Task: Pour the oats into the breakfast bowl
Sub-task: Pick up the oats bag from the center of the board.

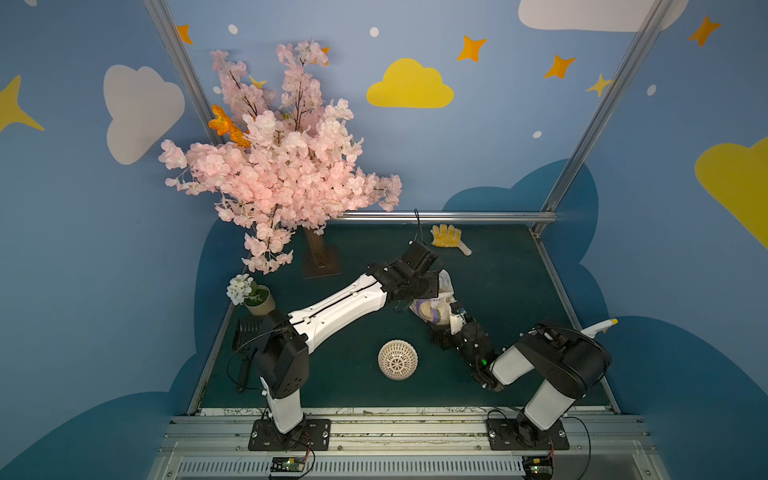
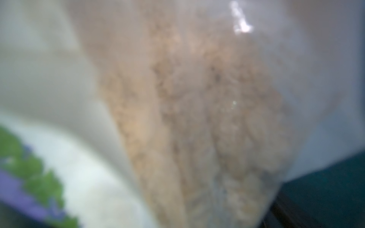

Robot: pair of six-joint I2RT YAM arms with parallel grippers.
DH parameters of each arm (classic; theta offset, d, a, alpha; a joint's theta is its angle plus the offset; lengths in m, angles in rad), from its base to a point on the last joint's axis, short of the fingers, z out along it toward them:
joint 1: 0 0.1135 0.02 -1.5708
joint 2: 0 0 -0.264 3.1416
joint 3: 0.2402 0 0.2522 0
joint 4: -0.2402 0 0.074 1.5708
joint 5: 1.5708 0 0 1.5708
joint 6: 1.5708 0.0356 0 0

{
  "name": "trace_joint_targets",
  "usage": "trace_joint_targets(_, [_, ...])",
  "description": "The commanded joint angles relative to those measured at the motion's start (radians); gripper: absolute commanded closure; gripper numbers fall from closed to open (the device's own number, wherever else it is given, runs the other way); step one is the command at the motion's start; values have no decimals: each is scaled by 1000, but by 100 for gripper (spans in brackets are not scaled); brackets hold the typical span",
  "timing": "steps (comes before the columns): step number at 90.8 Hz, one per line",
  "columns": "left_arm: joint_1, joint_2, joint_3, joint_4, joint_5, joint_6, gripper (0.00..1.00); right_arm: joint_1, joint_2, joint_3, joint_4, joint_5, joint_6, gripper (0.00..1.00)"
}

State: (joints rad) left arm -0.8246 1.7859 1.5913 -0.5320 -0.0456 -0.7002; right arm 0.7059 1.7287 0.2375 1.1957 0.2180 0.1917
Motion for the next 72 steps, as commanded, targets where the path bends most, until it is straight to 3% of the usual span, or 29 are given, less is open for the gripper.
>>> trace_joint_targets(1, [-4, -42, 2, -8, 8, 7, 97, -6, 40, 7, 183, -79, -40, 3])
trace_joint_targets(14, [1, -40, 2, -11, 2, 4, 97, -4, 76, 30, 210, -147, -63, 5])
trace_joint_targets(30, [19, -40, 2, -13, 15, -12, 97, 9, 96, 68, 210, -168, -58, 18])
trace_joint_targets(38, [30, -46, -5, -13, 29, -26, 97, 21, 96, 84, 211, -165, -60, 40])
trace_joint_targets(47, [36, -66, -10, -10, 45, -27, 97, 33, 89, 95, 211, -160, -102, 89])
trace_joint_targets(51, [35, -82, -11, -15, 47, -25, 97, 40, 78, 95, 210, -142, -118, 99])
trace_joint_targets(72, [41, -221, -74, -37, 0, 6, 97, 92, -24, 57, 203, -10, -220, 100])
